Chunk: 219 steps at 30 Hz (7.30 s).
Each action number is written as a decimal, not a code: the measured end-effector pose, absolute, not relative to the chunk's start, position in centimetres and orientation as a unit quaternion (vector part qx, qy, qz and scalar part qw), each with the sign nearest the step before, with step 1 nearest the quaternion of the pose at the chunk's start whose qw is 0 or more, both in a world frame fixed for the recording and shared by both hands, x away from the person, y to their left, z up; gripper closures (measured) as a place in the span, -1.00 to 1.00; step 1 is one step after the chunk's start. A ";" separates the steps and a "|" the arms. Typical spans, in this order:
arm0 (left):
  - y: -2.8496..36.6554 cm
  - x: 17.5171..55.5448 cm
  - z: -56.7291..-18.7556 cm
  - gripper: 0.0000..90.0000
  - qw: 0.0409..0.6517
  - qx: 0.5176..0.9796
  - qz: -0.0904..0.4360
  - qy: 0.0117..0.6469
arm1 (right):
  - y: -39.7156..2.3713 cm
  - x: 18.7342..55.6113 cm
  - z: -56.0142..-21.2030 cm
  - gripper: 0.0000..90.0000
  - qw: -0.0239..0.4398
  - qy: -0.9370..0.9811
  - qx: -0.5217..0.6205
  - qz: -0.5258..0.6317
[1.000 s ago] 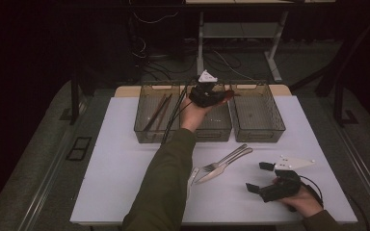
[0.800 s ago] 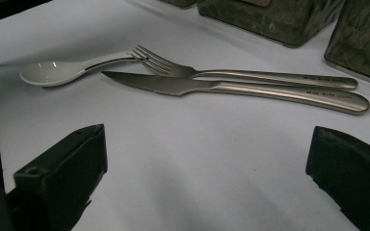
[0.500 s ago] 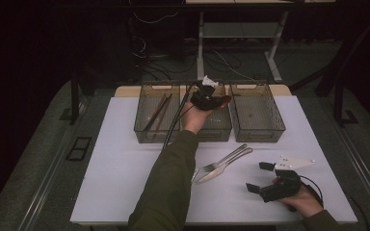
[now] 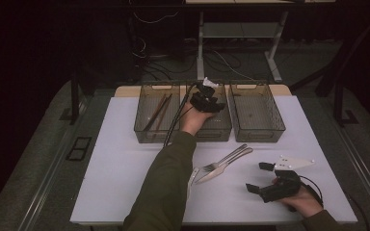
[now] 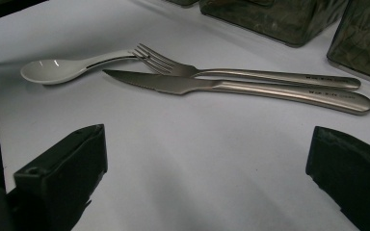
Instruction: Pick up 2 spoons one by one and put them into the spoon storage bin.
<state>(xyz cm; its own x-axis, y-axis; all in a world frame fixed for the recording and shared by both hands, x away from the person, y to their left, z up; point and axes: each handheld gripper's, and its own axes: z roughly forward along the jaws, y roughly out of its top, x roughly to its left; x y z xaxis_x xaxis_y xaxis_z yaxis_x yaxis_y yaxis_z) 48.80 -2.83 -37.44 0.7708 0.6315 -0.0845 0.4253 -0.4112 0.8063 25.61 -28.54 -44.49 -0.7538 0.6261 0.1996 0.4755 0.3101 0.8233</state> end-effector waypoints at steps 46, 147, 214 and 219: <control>7.3 31.3 -39.6 -0.29 0.461 0.845 0.087 0.256 | -28.5 25.8 -44.7 -0.99 0.087 0.808 0.347 0.468; 9.3 24.7 -44.2 0.75 0.378 0.894 0.009 0.243 | -28.4 25.8 -44.8 -0.99 0.089 0.811 0.345 0.465; 12.0 31.1 -37.5 0.83 0.476 0.843 0.117 0.223 | -28.3 26.0 -45.0 -0.99 0.092 0.816 0.345 0.455; 11.6 32.0 -36.9 0.83 0.479 0.839 0.123 0.224 | -28.3 25.9 -45.0 -0.99 0.092 0.816 0.343 0.456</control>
<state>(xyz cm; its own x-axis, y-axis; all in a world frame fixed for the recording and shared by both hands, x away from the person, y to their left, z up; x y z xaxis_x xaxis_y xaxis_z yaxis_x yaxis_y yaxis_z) 31.95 11.57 -36.89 0.8691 0.4945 -0.0077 0.2579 -0.4399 0.8602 25.93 -28.26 -45.00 -0.7475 0.6440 0.1628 0.4765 0.3491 0.8069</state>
